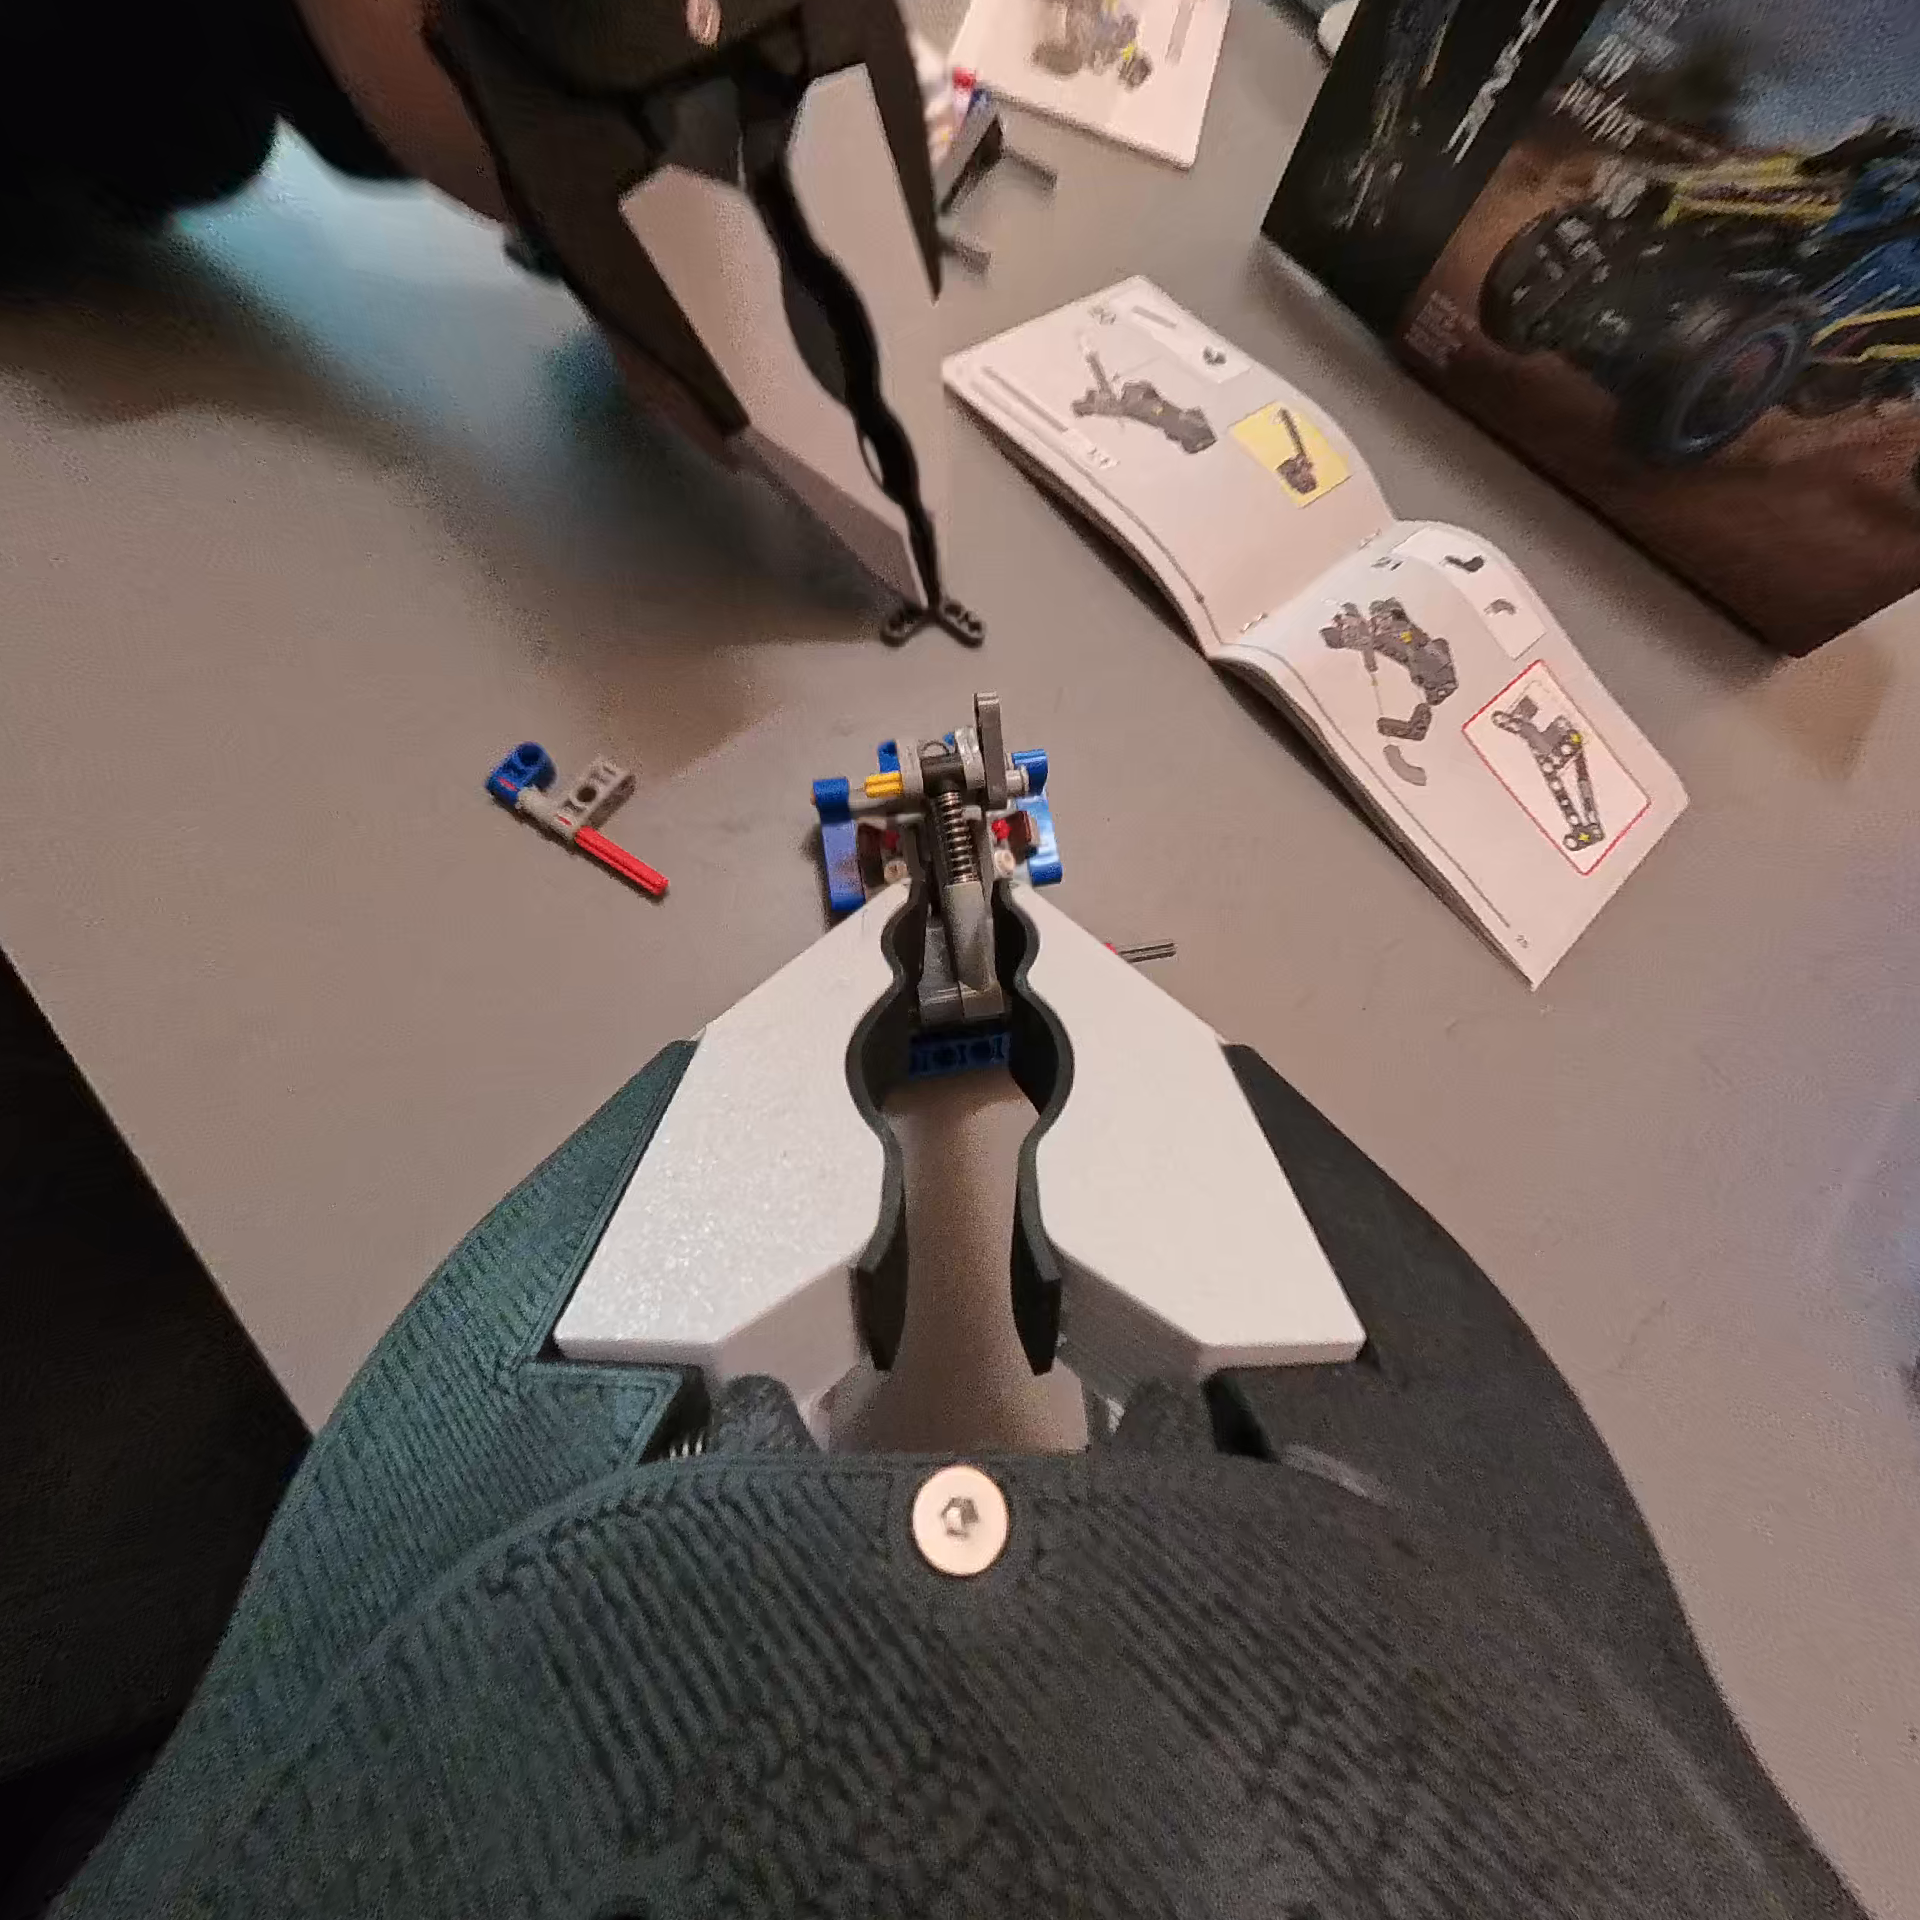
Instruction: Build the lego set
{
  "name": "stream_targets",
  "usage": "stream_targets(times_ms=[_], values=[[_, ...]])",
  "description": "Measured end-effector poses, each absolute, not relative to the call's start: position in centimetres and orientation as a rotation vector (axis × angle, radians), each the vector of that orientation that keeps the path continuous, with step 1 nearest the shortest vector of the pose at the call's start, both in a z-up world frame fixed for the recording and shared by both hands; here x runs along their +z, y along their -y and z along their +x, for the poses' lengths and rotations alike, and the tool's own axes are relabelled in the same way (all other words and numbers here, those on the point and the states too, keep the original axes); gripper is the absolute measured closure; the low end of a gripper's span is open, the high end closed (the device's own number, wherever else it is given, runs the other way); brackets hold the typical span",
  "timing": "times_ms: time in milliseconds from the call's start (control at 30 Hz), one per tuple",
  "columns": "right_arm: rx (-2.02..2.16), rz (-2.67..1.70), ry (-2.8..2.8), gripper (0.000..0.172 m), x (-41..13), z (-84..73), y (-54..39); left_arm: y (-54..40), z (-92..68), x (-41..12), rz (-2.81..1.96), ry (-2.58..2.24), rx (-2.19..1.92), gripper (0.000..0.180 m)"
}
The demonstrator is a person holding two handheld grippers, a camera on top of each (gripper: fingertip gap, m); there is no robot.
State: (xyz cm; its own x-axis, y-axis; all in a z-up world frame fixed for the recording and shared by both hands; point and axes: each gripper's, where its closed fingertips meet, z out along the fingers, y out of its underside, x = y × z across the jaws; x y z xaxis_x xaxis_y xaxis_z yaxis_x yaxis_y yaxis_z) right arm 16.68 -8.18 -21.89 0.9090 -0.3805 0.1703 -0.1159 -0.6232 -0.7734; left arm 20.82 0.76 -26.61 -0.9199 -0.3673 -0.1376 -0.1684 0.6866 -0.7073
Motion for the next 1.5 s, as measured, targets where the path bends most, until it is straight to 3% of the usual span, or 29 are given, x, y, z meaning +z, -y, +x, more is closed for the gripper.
stream_targets(times_ms=[233,367,467,633,833,1200,1300,1500], values=[[-0.414,-2.139,-0.342,0.165,-20.6,15.6,8.6,-1.1,19.9,-25.7,-0.571,-2.531,-1.101,0.180],[-0.441,-2.113,-0.319,0.165,-19.6,15.9,9.3,-1.1,21.2,-25.4,-0.785,-2.488,-1.038,0.151],[-0.461,-2.094,-0.335,0.165,-18.9,16.5,10.3,-1.4,21.4,-26.3,-0.894,-2.480,-0.929,0.154],[-0.459,-2.035,-0.340,0.166,-18.6,16.8,11.2,-0.9,21.0,-27.0,-0.927,-2.454,-0.920,0.173],[-0.492,-2.011,-0.301,0.166,-19.0,17.2,11.5,-1.6,20.7,-26.9,-0.974,-2.412,-1.022,0.174],[-0.655,-1.823,0.346,0.144,-15.3,10.8,5.4,2.4,12.8,-18.7,-1.130,-2.584,-2.050,0.174],[-0.725,-1.938,0.451,0.133,-17.7,11.7,4.6,2.9,12.6,-18.6,-1.159,-2.596,-2.135,0.174],[-0.696,-1.942,0.567,0.141,-19.0,11.1,3.3,3.8,10.6,-19.3,-1.097,-2.769,-2.149,0.174]])
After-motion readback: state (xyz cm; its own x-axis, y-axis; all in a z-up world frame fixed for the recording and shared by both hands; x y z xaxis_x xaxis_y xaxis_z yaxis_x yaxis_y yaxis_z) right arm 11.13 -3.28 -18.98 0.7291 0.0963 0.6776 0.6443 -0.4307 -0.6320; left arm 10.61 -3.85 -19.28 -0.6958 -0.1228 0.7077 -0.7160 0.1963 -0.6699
